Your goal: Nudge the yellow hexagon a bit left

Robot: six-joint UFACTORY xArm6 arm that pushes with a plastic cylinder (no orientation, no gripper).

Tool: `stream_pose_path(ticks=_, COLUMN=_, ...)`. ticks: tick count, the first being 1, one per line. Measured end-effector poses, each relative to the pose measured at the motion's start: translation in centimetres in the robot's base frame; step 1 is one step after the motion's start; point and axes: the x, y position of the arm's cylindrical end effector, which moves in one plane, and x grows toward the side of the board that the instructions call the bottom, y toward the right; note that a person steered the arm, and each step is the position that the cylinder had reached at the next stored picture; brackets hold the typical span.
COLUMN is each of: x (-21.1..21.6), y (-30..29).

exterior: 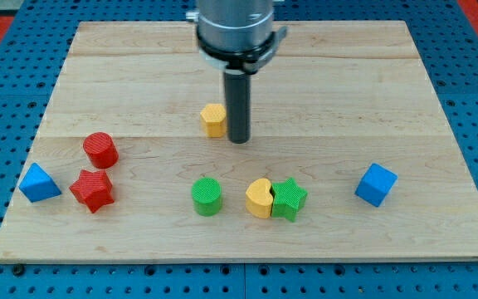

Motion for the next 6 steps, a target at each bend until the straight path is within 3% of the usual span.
stream_pose_path(ticks=1, x=-3.2, y=0.9)
stream_pose_path(ticks=2, x=-3.4, y=-7.7)
stream_pose_path(ticks=3, x=-3.9, y=-10.1)
stream_pose_path(ticks=4, x=-0.8, y=-4.4)
stream_pose_path(ticks=5, x=3.6, y=-4.6)
stream_pose_path(ticks=6, x=0.5, y=-8.2)
